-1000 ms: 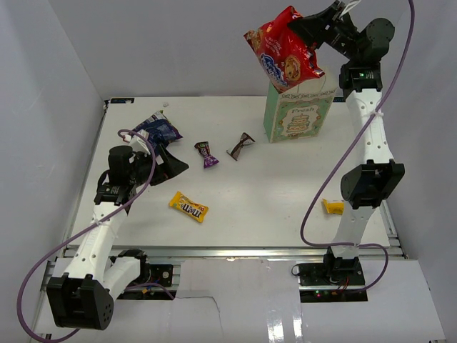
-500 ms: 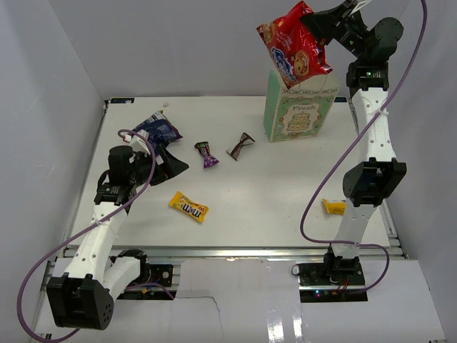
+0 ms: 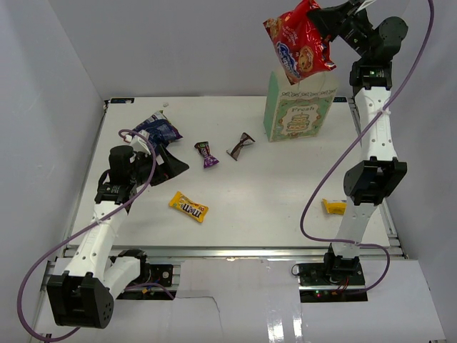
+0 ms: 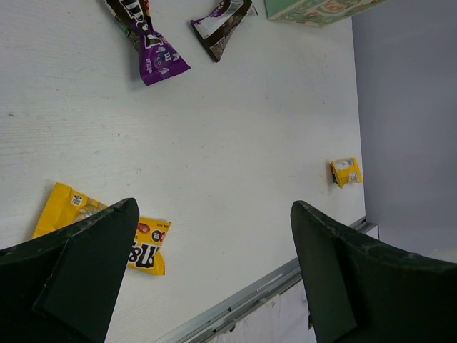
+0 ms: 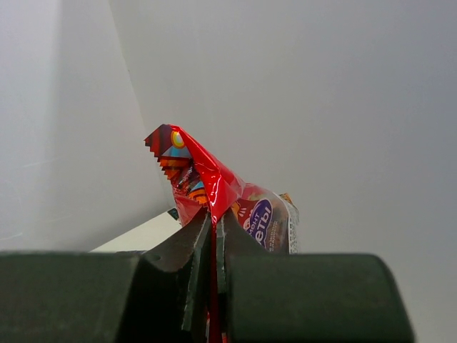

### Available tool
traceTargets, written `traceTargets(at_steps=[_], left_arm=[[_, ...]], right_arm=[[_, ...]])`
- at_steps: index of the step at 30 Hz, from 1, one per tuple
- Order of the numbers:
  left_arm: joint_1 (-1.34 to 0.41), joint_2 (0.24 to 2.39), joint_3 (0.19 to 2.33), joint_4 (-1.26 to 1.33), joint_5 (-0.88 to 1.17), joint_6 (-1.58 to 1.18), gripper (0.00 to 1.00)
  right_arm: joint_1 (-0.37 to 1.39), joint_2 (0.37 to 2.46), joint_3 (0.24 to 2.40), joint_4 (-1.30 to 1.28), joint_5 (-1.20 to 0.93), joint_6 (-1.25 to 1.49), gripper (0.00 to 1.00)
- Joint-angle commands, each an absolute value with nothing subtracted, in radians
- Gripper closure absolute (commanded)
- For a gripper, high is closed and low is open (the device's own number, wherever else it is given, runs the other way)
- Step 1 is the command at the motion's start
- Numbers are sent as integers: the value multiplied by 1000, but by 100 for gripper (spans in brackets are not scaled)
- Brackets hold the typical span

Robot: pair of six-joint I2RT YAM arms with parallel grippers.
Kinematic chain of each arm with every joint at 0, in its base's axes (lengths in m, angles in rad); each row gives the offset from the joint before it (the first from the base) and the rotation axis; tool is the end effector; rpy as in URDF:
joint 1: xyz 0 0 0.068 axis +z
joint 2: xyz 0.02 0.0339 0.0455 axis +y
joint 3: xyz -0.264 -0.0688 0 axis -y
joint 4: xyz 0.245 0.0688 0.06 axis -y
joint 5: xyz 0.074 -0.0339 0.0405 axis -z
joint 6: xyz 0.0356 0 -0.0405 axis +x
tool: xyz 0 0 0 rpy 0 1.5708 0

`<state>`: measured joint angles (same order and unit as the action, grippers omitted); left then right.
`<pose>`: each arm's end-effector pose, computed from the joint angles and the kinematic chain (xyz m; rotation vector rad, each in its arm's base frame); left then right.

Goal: Place the snacks into the paper bag

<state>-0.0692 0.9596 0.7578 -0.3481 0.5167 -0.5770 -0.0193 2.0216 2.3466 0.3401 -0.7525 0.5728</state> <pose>0.2083 -0.0321 0.2845 -0.2329 2.1680 -0.9240 0.4271 0.0161 0.5479 -0.4295 1.0570 0.8340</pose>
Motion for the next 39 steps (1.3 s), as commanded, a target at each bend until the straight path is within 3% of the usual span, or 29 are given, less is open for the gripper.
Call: traceTargets(at_steps=[1,18,26,39], left_arm=[[-69,957,750,-344,535,-581,2],[-69,957,747,-336,538,-588,2],[-69,960,735,-321,543,-591,2],[-69,940,706,-313,546,-592,2]], right_arm=[[-17,2003,2431,512,-667,557,92],[38,1970,2451,336,-491,448,92],[104,1869,2298,333,-393,376,92],[256,1766,2195,287,-25,154,92]])
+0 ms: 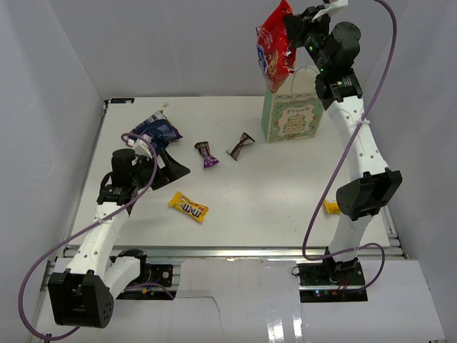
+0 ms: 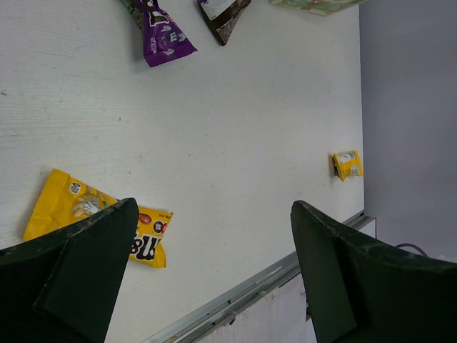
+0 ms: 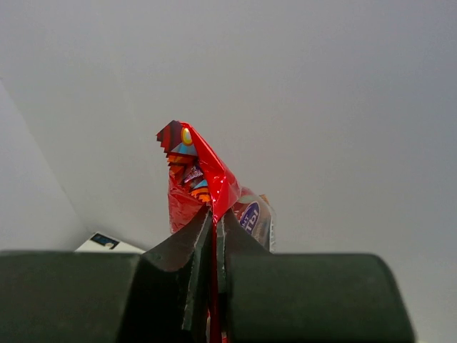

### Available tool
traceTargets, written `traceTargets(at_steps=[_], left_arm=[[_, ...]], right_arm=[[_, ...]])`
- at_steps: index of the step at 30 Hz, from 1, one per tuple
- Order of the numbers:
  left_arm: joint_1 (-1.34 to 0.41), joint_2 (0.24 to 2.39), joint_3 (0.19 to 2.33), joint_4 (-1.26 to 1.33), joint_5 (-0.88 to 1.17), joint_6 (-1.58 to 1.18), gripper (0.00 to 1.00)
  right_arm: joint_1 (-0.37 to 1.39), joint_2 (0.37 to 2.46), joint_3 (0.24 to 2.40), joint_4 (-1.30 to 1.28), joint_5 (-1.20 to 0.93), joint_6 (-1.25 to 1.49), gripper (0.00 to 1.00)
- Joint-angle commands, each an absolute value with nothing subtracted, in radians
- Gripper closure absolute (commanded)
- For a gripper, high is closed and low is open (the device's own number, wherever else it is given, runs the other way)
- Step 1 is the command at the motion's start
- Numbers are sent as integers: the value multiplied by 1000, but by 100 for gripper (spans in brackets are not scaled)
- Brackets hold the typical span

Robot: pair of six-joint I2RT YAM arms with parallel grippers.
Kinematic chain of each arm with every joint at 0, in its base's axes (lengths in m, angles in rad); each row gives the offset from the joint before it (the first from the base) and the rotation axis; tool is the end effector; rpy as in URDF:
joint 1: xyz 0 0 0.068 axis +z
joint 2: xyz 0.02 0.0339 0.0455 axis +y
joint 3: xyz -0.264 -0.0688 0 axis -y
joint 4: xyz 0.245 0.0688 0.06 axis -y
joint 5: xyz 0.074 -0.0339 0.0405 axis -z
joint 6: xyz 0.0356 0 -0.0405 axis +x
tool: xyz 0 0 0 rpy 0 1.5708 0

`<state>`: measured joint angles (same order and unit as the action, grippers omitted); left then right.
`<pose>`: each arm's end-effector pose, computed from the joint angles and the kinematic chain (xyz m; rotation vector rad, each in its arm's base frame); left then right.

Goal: Place the snacks into the paper bag

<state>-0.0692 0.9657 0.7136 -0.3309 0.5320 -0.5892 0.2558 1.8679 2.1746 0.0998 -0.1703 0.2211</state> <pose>0.2077 -0.0325 0.2700 -0.2528 2.2011 -0.9467 0.3980 0.1103 0.5402 -0.1729 1.1733 0.5196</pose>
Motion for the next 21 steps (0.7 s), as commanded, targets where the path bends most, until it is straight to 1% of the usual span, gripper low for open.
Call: traceTargets(at_steps=[1,4,12,16,19,21], left_arm=[[-69,940,704,-313,548,-592,2],[-69,943,701,-305,551,-594,2],[-69,933,692,-302,554,-594,2],[-69,927,684,-302,554,-595,2],[-69,925,680,-301,555,-597,2],[-69,925,678,-301,555,-595,2]], right_arm=[[276,1763,2194,287,-6,137,92],[330,1755,2188,308,127,10,92],[422,1766,2154,396,313,-211,92],[434,1775,2160,413,367,-259,92],[445,1766,2132,443,411,-284,92],[460,1753,2080,515,486,-302,92]])
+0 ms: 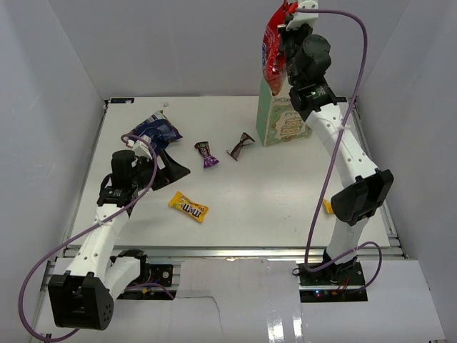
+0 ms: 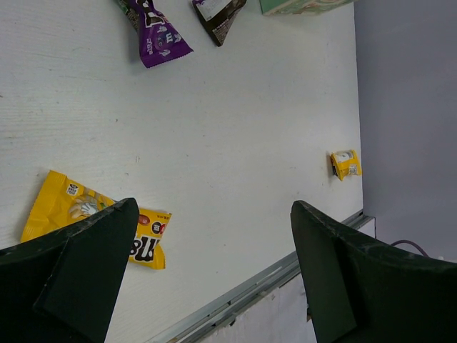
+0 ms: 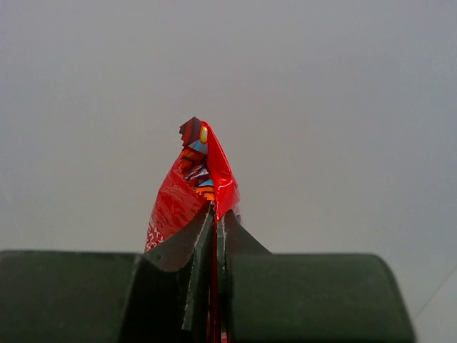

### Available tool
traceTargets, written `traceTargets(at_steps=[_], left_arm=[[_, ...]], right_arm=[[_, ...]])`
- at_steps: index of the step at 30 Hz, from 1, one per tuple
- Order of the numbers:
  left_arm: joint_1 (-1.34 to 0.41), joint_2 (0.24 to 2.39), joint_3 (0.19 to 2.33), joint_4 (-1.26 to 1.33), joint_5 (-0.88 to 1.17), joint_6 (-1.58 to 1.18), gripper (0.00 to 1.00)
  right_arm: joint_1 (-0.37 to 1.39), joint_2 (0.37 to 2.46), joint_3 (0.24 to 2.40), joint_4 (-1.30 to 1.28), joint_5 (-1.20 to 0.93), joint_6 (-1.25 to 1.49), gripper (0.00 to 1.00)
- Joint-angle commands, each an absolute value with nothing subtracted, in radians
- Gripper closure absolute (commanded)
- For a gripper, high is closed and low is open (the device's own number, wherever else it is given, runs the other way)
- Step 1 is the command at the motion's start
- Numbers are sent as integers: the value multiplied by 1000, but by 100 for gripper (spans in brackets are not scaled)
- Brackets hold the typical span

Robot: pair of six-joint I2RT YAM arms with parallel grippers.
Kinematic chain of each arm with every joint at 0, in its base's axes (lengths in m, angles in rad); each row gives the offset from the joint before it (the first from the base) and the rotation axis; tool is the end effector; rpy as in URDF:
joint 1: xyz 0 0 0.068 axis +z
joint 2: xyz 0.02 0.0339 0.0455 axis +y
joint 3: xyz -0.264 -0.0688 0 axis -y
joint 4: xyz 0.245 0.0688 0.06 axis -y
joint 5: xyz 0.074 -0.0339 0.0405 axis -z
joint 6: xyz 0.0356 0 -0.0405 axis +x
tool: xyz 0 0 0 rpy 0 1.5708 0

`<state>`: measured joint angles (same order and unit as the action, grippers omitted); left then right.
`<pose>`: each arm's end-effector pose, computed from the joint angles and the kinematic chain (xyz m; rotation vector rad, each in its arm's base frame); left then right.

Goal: Place the snacks into the paper bag

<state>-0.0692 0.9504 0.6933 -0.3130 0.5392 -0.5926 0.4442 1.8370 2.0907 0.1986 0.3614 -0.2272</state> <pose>0.2050 -0.0325 0.2676 -0.2457 2.1897 -0.9564 0.3739 0.1640 0.5347 -0.0594 1.1481 -0.0095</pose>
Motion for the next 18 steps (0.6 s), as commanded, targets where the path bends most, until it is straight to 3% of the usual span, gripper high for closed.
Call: traceTargets(at_steps=[1,18], left_arm=[[-69,925,678,-299,555,-595,2],[-69,917,657,-278,563,-601,2]], right_arm=[[466,1747,2059,553,515,-337,92],[477,1723,1976,719,644,-406,92]])
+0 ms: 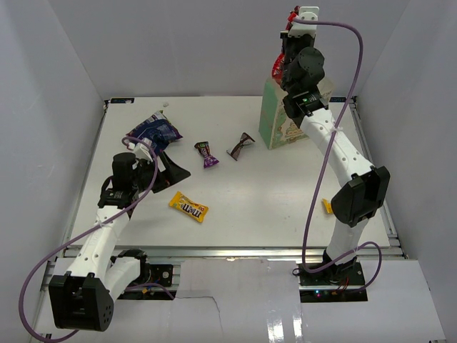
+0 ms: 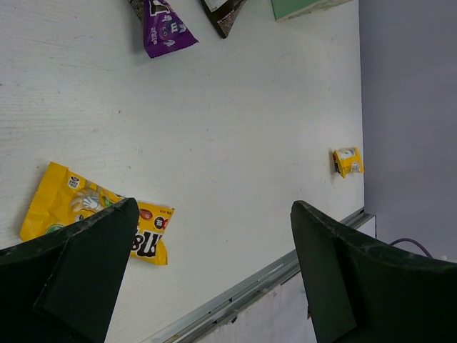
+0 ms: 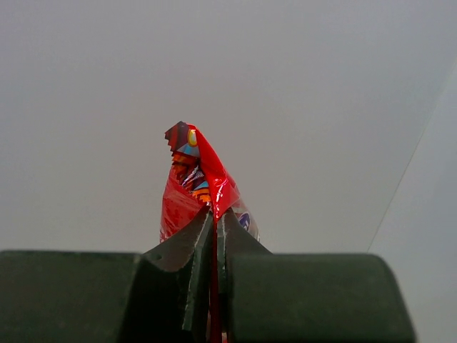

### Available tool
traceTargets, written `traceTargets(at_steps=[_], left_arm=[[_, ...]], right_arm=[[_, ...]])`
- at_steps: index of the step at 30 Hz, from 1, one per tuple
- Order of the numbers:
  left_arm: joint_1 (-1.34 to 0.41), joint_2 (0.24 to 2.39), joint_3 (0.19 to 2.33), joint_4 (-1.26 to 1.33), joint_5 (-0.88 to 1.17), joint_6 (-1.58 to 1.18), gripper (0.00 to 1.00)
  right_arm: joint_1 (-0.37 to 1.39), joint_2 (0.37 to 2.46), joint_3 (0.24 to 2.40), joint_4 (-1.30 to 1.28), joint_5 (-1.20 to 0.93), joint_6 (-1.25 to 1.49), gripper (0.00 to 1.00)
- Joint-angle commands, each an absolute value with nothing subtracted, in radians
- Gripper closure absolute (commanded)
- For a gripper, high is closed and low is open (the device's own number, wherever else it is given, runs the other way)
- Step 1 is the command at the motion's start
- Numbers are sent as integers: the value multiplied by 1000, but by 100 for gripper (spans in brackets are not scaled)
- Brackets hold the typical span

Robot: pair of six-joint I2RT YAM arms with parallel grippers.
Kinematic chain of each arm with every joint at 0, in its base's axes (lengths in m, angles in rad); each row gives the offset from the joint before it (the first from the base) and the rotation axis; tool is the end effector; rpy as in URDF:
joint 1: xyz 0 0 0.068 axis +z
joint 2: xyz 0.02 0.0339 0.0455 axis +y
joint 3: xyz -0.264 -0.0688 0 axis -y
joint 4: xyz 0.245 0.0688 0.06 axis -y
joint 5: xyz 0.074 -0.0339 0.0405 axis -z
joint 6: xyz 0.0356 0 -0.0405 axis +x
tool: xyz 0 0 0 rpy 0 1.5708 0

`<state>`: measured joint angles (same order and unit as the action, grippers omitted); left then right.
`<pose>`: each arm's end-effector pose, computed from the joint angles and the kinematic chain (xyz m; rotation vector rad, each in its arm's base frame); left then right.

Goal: Place the snacks into the paper bag

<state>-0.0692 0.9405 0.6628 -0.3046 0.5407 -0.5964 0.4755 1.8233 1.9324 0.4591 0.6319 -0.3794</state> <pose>0.2020 -0.0324 0.2598 -0.2551 2.2015 -0.9600 0.3737 0.1688 0.5107 0.1239 1.1176 -0.2307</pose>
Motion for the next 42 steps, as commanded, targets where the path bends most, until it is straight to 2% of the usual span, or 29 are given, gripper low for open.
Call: traceTargets(at_steps=[1,15,42], left_arm=[[-69,914,654,-275,564,-603,2],[-68,917,629,-253,578,-601,2],[-69,891,611,-275,565,-594,2]], right_arm=[[477,1723,1976,726,650,-413,92],[477,1681,1784,923,744,-517,92],[443,1836,1802,815,940,-126,92]])
